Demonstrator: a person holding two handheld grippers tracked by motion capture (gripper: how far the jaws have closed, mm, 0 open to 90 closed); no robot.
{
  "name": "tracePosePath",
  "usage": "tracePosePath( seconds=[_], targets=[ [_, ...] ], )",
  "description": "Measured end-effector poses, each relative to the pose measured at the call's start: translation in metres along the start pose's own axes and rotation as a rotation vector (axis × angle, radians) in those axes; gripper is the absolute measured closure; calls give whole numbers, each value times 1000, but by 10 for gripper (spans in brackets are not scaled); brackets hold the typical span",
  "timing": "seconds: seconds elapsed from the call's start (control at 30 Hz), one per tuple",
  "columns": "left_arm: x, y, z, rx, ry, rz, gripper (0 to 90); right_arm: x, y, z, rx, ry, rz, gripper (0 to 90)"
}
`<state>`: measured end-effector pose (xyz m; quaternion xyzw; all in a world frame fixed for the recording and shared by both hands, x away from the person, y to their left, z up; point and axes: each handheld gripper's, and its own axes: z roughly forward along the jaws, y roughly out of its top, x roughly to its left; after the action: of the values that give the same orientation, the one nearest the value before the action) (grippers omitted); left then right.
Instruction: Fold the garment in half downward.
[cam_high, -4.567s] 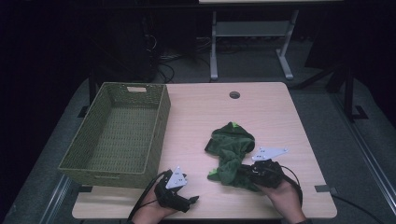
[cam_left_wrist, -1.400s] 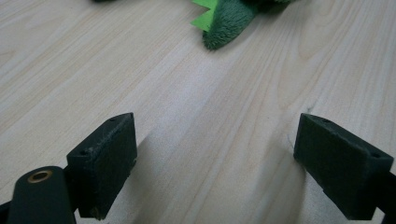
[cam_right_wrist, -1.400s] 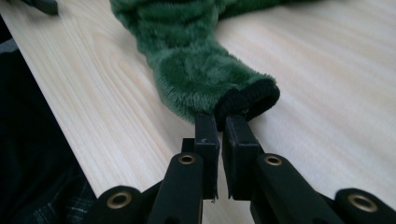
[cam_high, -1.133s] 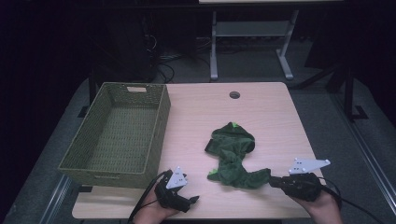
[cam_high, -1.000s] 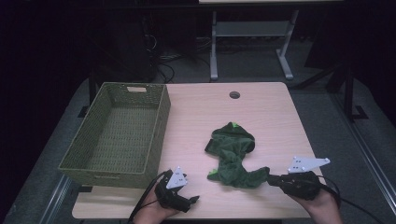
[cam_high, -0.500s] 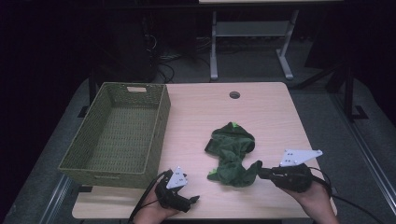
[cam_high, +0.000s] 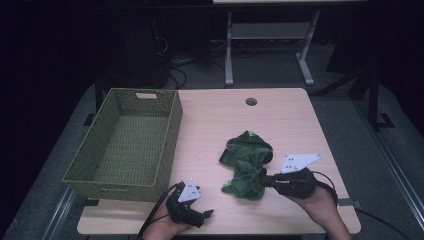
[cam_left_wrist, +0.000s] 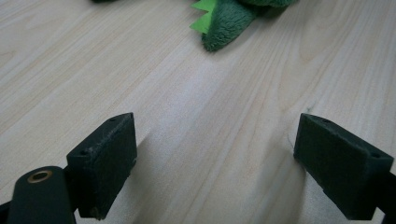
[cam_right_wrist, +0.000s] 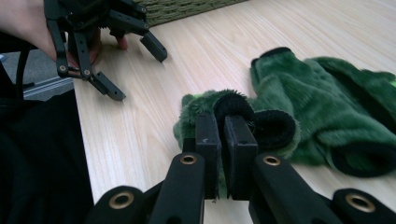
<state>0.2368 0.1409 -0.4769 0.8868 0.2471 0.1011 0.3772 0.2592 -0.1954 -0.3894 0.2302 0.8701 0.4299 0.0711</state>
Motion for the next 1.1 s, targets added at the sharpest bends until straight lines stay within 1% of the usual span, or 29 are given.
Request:
tracePosePath(
  seconds=[0.33, 0.43, 0.47, 0.53, 0.6, 0.7, 0.77, 0.83, 0.87, 0.97, 1.1],
  targets=[
    [0, 0, 0, -1, 2, 4, 126, -2, 15, 31, 21, 43, -15, 838],
    [0, 0, 0, 1, 1, 5, 126, -3, 18, 39, 15, 60, -2, 814],
    [0, 0, 0, 2, 0, 5, 126, -4, 18, 40, 9, 61, 2, 794],
    [0, 0, 0, 2, 0, 5, 126, -4, 20, 41, -2, 61, 7, 788],
    [0, 0, 0, 1, 0, 6, 126, -6, 21, 40, -12, 53, 12, 801],
    [1, 0, 0, 3, 1, 8, 126, -10, 21, 39, -25, 19, 29, 871],
    [0, 0, 0, 0, 2, 5, 126, -14, 20, 40, -11, -16, 44, 896],
    [0, 0, 0, -1, 1, 4, 126, -19, 17, 43, -3, -24, 66, 897],
    [0, 0, 0, 1, 1, 6, 126, -22, 15, 46, 8, -26, 80, 897],
    [0, 0, 0, 2, 0, 4, 126, -25, 9, 56, 37, -27, 94, 898],
    [0, 0, 0, 2, 0, 4, 126, -27, 1, 71, 91, -19, 107, 898]
  ],
)
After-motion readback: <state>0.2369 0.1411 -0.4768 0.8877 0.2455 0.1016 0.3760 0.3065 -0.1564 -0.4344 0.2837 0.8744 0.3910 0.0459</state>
